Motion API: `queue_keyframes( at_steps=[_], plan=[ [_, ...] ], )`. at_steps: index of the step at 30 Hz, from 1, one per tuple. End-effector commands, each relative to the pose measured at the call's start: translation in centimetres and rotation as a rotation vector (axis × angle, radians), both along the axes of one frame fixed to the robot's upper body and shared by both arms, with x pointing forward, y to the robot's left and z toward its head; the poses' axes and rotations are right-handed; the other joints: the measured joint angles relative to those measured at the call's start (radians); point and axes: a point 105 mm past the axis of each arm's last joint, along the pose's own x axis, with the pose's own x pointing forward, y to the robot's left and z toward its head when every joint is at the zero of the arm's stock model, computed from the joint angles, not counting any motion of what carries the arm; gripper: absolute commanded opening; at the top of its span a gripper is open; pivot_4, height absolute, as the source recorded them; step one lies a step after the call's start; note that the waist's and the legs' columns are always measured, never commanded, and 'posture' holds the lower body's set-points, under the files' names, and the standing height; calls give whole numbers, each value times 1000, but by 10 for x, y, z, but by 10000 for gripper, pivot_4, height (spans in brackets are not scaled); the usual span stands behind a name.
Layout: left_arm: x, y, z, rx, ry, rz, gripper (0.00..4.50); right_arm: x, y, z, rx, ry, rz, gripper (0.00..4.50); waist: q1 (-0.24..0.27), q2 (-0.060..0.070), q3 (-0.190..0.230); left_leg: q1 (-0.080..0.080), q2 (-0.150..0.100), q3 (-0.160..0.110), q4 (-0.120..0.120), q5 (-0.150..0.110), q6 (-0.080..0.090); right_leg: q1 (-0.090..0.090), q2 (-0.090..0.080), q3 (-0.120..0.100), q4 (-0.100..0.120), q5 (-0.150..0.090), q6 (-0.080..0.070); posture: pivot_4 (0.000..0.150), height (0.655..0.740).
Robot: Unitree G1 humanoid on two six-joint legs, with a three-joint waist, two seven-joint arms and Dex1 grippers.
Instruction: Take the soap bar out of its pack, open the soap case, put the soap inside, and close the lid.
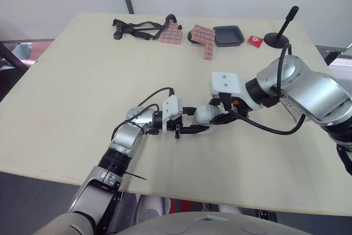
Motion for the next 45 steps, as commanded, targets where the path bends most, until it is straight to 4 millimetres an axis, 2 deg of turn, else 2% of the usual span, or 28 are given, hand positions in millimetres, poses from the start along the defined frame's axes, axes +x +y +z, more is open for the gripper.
queue_keyframes(
  at_steps=[1,21,23,27,28,34,41,45],
  plan=[
    [-1,0,13,-30,-55,3,18871,-2,1,-6,-14,14,10,19285,0,0,0,0,0,0,0,0,0,0,0,0,0,0,0,1500,7400],
    [-1,0,13,-33,-55,7,18871,5,-1,-13,-17,28,-15,19285,-6,0,-1,0,0,1,0,1,-1,2,0,1,2,0,0,1500,7400],
    [-1,0,13,-32,-55,7,18871,4,-1,-14,-18,35,-11,29683,-6,0,-1,0,0,1,0,1,-1,2,0,1,2,0,0,1500,7400],
    [-1,0,13,-30,-55,8,18871,4,-1,-14,-17,35,-6,43051,-5,0,0,0,0,1,0,1,-1,1,0,1,2,0,0,1500,7400],
    [-1,0,13,-30,-55,8,18871,4,-1,-14,-16,34,-5,44784,-5,0,0,0,0,1,0,1,-1,1,0,1,2,0,0,1500,7400],
    [-1,0,12,-28,-55,9,18871,5,-4,-15,-12,29,-19,44784,-4,0,0,0,0,1,0,1,-1,0,0,1,2,0,0,1500,7400],
    [-1,1,13,-30,-55,12,18871,2,-35,-31,-26,63,-110,44784,7,0,0,0,0,1,0,0,-1,0,0,1,1,0,0,1500,7400],
    [-2,4,13,-39,-53,14,18871,-1,-57,-42,43,89,-201,44784,10,0,0,-1,0,1,0,0,-1,0,0,2,0,0,0,1500,7400]
  ],
)
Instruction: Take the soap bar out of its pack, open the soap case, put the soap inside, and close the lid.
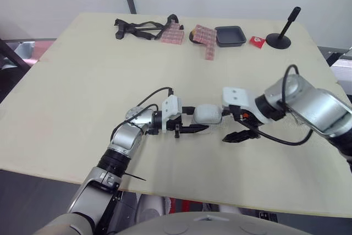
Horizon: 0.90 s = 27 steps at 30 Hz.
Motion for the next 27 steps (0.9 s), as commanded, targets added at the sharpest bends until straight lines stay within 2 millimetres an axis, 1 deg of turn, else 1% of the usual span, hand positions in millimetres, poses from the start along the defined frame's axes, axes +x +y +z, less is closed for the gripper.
queue_keyframes(
  at_steps=[1,4,8,10,13,15,19,23,27],
  plan=[
    [-2,2,12,-42,-44,-2,18871,2,-10,7,92,-69,-44,44784,1,0,0,-1,0,0,0,0,0,0,0,0,0,0,0,1500,7400],
    [-5,4,13,-53,-42,-3,18871,6,-24,0,232,-132,-119,44784,-2,0,0,-2,0,0,-1,0,0,0,0,0,-1,0,0,1500,7400],
    [-7,6,13,-62,-41,-3,18871,8,-35,-4,448,-242,-202,44784,-6,0,0,-2,0,0,-1,0,0,0,0,0,-1,0,0,1500,7400],
    [-7,7,13,-60,-43,-1,18871,5,-42,-12,538,-292,-234,44784,-7,0,0,-2,0,0,-1,0,0,0,0,0,-1,0,0,1500,7400],
    [-6,8,12,-58,-45,7,18871,-8,-52,-27,644,-356,-261,44784,-8,0,0,-2,0,0,-2,0,0,0,-1,-1,-2,0,0,1500,7400],
    [-6,8,12,-57,-45,11,18871,-14,-57,-37,672,-404,-280,44784,-15,0,0,-2,0,0,-2,-1,0,0,-1,-1,-2,0,0,1500,7400],
    [-5,9,13,-54,-44,18,18871,-25,-65,-59,657,-475,-283,44784,-35,0,0,-2,0,0,-2,-1,0,0,-2,-1,-4,0,0,1500,7400],
    [-3,10,14,-54,-39,21,18871,-29,-69,-73,639,-531,-283,44784,-58,0,0,-1,0,0,-2,0,0,1,-2,-2,-5,0,0,1500,7400],
    [-3,10,15,-49,-36,16,18871,-32,-72,-80,636,-544,-278,44784,-63,0,0,0,-1,0,-2,0,1,2,-2,-2,-5,0,0,1500,7400]
  ],
)
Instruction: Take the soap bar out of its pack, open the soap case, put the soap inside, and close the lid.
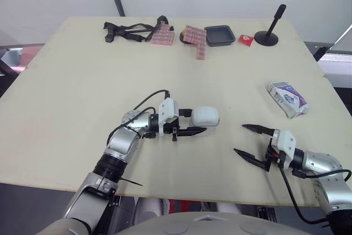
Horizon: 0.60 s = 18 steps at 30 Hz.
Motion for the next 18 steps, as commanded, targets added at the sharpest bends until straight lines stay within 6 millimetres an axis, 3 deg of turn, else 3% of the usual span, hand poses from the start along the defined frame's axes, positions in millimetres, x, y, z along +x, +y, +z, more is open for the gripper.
queue_keyframes(
  at_steps=[1,7,18],
  plan=[
    [3,3,16,-36,-45,0,18871,-1,-3,1,-15,-47,3,44784,0,0,0,0,0,0,0,0,0,1,0,0,0,0,0,1500,7400],
    [3,3,17,-36,-43,-2,18871,-1,-4,0,-14,-56,3,44784,1,0,0,1,0,-1,0,0,0,3,0,-2,-1,0,0,1500,7400],
    [2,0,15,-35,-45,-6,18871,4,-7,21,36,-75,26,9876,1,0,0,1,0,-2,0,0,0,3,0,-2,-2,0,0,1500,7400]
  ],
)
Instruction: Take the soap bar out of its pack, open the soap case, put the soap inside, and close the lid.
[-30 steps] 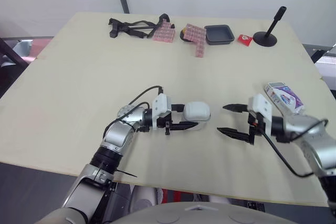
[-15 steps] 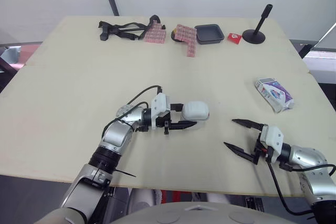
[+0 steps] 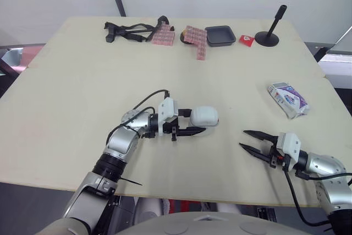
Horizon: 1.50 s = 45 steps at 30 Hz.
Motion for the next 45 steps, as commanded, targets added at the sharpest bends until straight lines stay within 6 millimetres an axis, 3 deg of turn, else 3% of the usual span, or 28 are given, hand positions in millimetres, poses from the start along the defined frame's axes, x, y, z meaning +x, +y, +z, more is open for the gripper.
queue_keyframes(
  at_steps=[1,3,9,13,17,21,25,28,45],
  plan=[
    [2,0,15,-38,-54,-2,18871,5,0,19,15,-60,17,6259,0,0,0,0,0,0,0,0,0,0,0,0,0,0,0,1500,7400],
    [2,0,15,-39,-54,-1,18871,8,2,25,26,-70,26,253,-1,0,0,0,0,0,0,0,0,0,0,0,0,0,0,1500,7400],
    [2,-1,15,-40,-55,0,18871,18,7,48,71,-117,43,253,2,0,0,0,0,0,-1,0,0,0,0,0,0,0,0,1500,7400],
    [1,0,14,-39,-54,-1,18871,28,22,89,125,-197,98,253,-1,0,0,0,0,0,-1,0,0,0,0,0,0,0,0,1500,7400],
    [0,1,14,-35,-55,-3,18871,32,50,137,175,-286,196,253,2,0,0,0,0,0,-1,0,0,0,1,0,1,0,0,1500,7400],
    [0,1,14,-33,-56,-4,18871,27,74,160,197,-317,290,253,10,0,0,0,0,0,-2,0,0,0,1,-1,1,0,0,1500,7400],
    [0,1,13,-33,-56,-2,18871,18,96,166,164,-286,384,253,13,0,0,0,-1,-1,-2,0,0,0,0,-2,0,0,0,1500,7400],
    [-1,0,13,-35,-56,-2,18871,15,105,156,105,-220,408,253,12,0,0,0,-1,-1,-3,0,0,0,1,-2,0,0,0,1500,7400],
    [-1,1,13,-31,-55,5,18871,20,110,132,-31,-159,402,253,7,0,0,-1,-1,-1,-4,0,-1,0,1,-2,0,0,0,1500,7400]
  ],
)
